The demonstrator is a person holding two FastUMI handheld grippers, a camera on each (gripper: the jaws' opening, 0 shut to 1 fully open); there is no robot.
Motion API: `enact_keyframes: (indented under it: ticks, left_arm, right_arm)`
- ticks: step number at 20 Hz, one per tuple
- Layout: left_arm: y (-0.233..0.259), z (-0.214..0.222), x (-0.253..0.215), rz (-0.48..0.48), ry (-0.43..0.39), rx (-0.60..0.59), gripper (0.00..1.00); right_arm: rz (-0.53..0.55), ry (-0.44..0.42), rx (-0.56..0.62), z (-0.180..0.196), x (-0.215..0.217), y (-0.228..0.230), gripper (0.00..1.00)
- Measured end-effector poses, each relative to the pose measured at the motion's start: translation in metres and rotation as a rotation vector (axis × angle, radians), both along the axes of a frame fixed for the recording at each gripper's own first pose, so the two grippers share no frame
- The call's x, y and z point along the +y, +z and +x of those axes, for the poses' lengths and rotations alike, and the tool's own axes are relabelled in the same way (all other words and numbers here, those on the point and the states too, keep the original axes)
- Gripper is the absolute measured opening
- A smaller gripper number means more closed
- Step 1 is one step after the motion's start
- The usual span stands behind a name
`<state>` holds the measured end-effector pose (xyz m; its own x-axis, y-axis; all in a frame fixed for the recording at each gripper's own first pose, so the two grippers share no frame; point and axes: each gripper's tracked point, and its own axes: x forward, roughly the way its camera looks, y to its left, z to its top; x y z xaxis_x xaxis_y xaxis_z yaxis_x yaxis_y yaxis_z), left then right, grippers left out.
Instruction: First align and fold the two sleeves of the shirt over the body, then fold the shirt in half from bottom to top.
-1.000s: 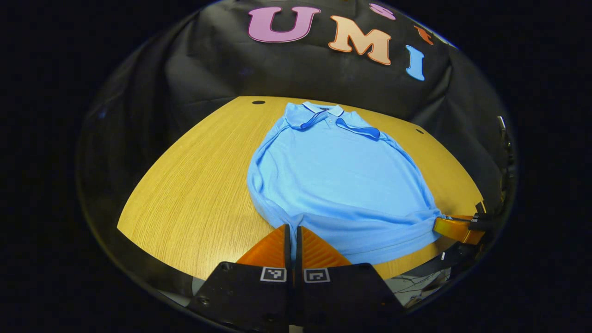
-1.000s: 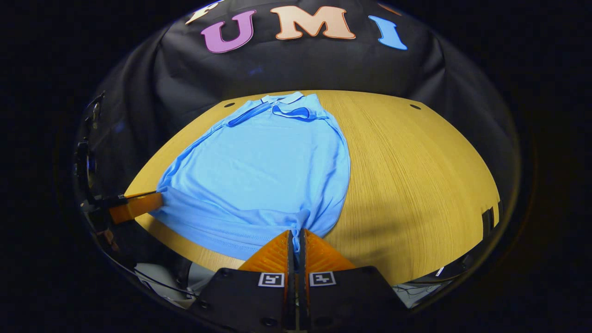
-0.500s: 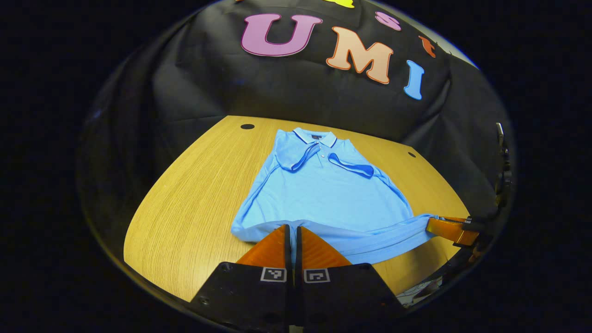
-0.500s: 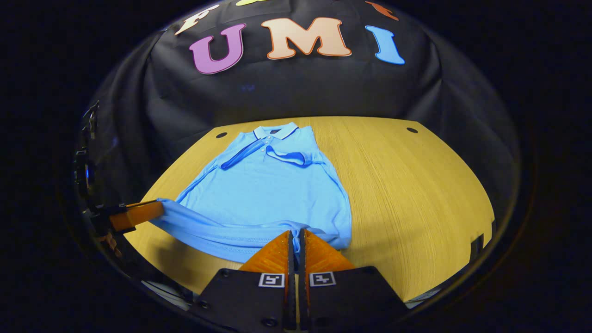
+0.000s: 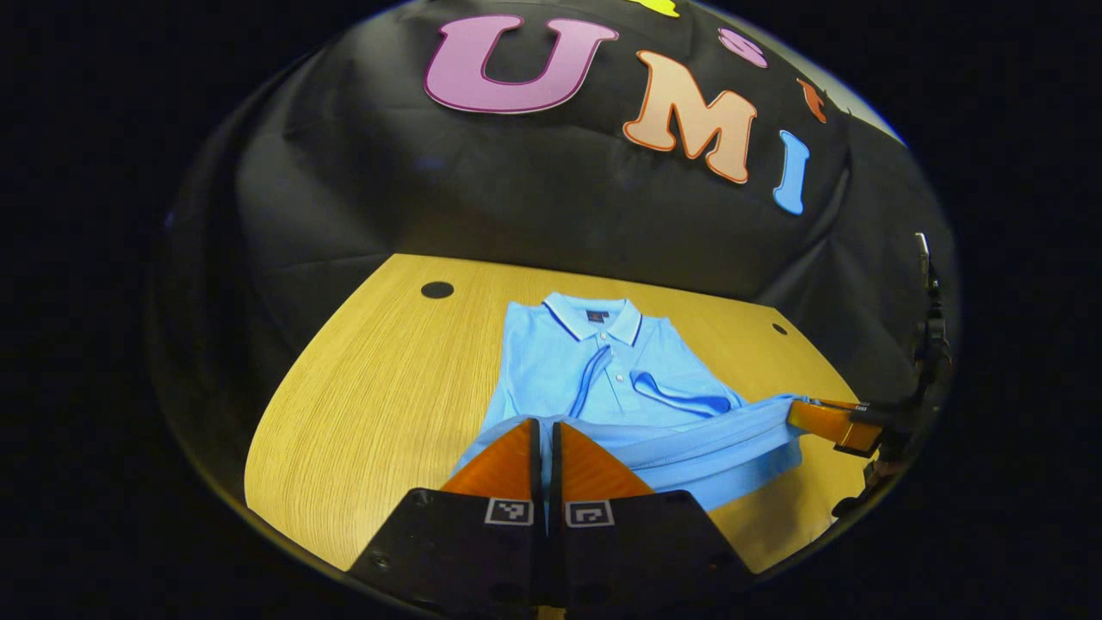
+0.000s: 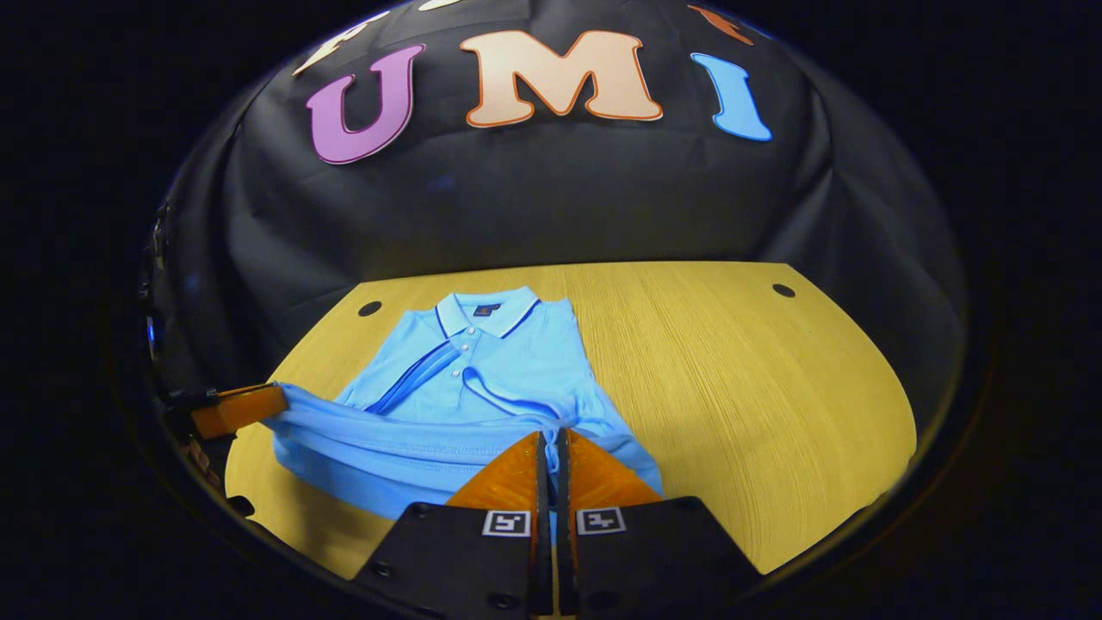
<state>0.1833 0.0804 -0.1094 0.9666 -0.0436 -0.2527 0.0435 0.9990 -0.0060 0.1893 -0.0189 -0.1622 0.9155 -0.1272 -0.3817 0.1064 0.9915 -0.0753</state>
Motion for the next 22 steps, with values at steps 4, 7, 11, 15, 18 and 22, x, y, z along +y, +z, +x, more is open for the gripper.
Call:
enact_keyframes:
  ticks: [4,7,11,15,18,22]
  left_arm:
    - [0.016,0.064,0.007,0.015,-0.025,-0.022,0.0]
    - [0.019,0.107,0.012,-0.005,-0.037,-0.02,0.0]
    - [0.015,0.151,0.024,0.002,-0.044,-0.004,0.0]
    - [0.006,0.179,0.034,0.029,-0.019,0.025,0.0]
    - [0.006,0.184,0.037,0.045,0.013,0.019,0.0]
    - [0.011,0.168,0.034,-0.004,0.032,0.029,0.52]
  right_arm:
    - [-0.013,-0.018,-0.032,0.07,-0.006,0.004,0.05]
    - [-0.039,-0.024,-0.027,0.111,-0.008,-0.001,0.03]
    - [-0.032,-0.041,-0.04,0.151,-0.012,-0.005,0.05]
    - [0.018,-0.048,-0.023,0.173,-0.013,-0.019,0.05]
    - [0.013,-0.052,-0.012,0.172,-0.015,-0.022,0.14]
    - [-0.025,-0.059,-0.033,0.15,-0.019,-0.001,0.83]
